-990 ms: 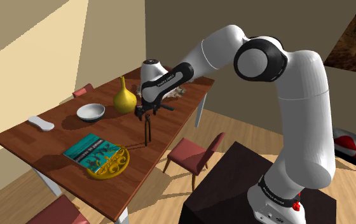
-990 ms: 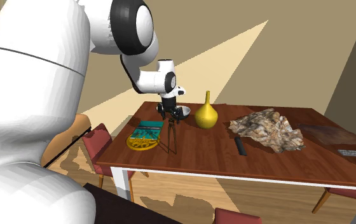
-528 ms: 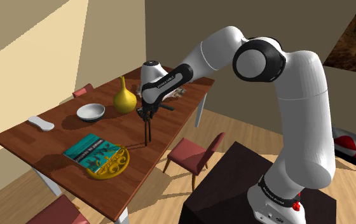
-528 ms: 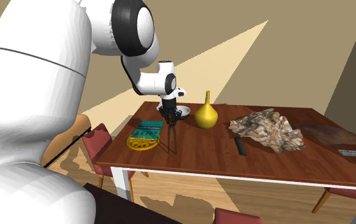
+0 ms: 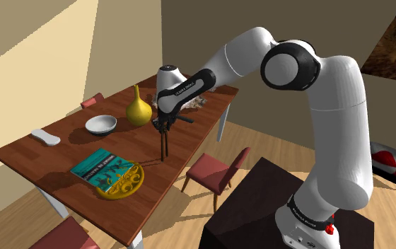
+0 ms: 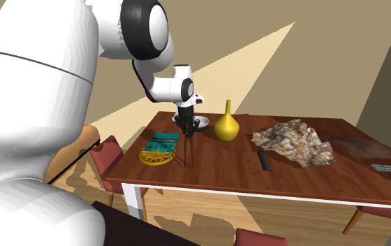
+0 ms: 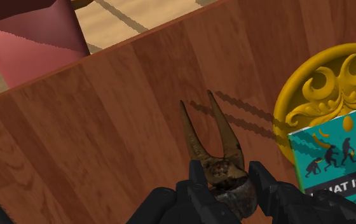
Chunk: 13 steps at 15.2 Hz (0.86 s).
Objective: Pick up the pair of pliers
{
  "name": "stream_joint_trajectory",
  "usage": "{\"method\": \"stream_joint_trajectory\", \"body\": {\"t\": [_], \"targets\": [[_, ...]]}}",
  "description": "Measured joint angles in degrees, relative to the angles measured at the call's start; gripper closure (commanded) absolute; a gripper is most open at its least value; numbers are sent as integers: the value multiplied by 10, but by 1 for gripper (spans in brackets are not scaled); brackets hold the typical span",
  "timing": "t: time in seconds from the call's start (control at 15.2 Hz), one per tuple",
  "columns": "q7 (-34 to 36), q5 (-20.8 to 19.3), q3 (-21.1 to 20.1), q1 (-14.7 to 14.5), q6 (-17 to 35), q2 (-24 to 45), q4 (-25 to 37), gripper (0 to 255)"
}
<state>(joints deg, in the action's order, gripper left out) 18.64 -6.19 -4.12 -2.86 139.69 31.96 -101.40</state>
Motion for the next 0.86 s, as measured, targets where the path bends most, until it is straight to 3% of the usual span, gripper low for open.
{"method": "stream_joint_trajectory", "body": {"t": [0.86], "targets": [[-7, 9, -5, 3, -73, -56, 17, 255]]}}
